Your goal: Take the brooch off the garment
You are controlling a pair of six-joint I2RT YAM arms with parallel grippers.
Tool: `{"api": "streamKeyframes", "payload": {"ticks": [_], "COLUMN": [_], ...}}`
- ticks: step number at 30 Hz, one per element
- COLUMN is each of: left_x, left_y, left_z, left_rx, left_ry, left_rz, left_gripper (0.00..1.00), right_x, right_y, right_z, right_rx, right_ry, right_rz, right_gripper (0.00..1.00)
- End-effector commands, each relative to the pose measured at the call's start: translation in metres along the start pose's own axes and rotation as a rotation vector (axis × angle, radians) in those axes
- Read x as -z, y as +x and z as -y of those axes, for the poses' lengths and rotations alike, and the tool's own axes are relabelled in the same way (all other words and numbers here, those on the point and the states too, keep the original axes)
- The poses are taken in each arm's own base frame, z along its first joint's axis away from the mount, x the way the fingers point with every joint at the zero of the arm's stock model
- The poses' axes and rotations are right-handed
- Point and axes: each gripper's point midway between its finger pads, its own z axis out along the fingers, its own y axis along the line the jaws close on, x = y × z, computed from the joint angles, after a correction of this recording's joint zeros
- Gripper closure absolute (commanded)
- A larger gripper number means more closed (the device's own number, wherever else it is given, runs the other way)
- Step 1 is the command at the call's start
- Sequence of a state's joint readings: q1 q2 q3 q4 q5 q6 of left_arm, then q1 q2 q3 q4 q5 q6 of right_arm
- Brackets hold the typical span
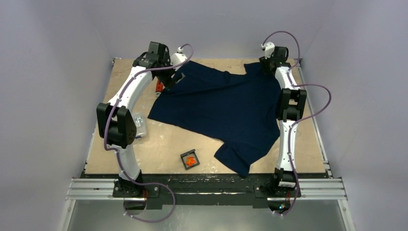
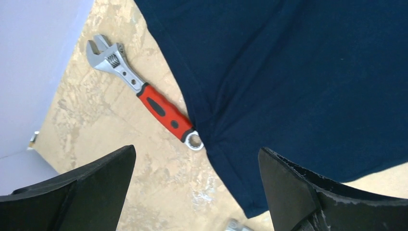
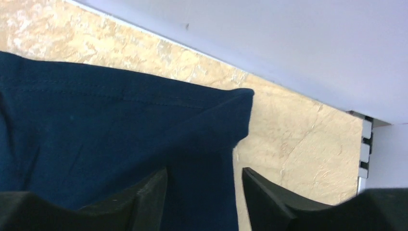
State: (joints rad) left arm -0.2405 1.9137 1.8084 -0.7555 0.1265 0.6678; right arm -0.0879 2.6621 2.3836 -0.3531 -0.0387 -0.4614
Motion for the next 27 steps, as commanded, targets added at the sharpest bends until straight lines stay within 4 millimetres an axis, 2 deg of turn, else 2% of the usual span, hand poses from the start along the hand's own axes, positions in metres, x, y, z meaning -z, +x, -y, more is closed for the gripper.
{"api": "streamKeyframes", "payload": {"ticks": [1,4,6,8,11,15,18,21,24,27], "left_x": [0.036,0.048,0.059,0.07,0.085,0.109,0.131,0.153,0.166,0.173], "left_y": [-0.023,-0.029,-0.035,-0.036,-0.029,-0.009,0.017,0.04,0.073,0.113], "left_z": [0.002,0.001,-0.003,-0.012,-0.025,-0.033,-0.04,-0.045,-0.047,-0.041], "left_rx": [0.165,0.338,0.491,0.618,0.714,0.755,0.846,0.913,0.985,1.026], "left_ry": [0.012,0.053,0.09,0.104,0.076,0.058,0.1,0.112,0.075,0.028], "left_rz": [0.095,0.141,0.184,0.217,0.225,0.194,0.141,0.131,0.066,-0.053], "left_gripper": [0.0,0.0,0.0,0.0,0.0,0.0,0.0,0.0,0.0,0.0], "right_x": [0.01,0.039,0.065,0.102,0.151,0.21,0.246,0.282,0.297,0.304], "right_y": [-0.058,-0.105,-0.134,-0.163,-0.188,-0.195,-0.178,-0.15,-0.103,-0.042], "right_z": [0.026,0.047,0.059,0.068,0.074,0.083,0.083,0.082,0.071,0.052], "right_rx": [0.036,0.031,0.033,0.034,0.021,-0.053,-0.124,-0.166,-0.211,-0.26], "right_ry": [0.111,0.164,0.185,0.191,0.166,0.11,0.038,-0.016,-0.081,-0.147], "right_rz": [0.163,0.279,0.341,0.405,0.468,0.488,0.444,0.389,0.286,0.163], "right_gripper": [0.33,0.21,0.11,0.06,0.02,0.01,0.01,0.01,0.01,0.01]}}
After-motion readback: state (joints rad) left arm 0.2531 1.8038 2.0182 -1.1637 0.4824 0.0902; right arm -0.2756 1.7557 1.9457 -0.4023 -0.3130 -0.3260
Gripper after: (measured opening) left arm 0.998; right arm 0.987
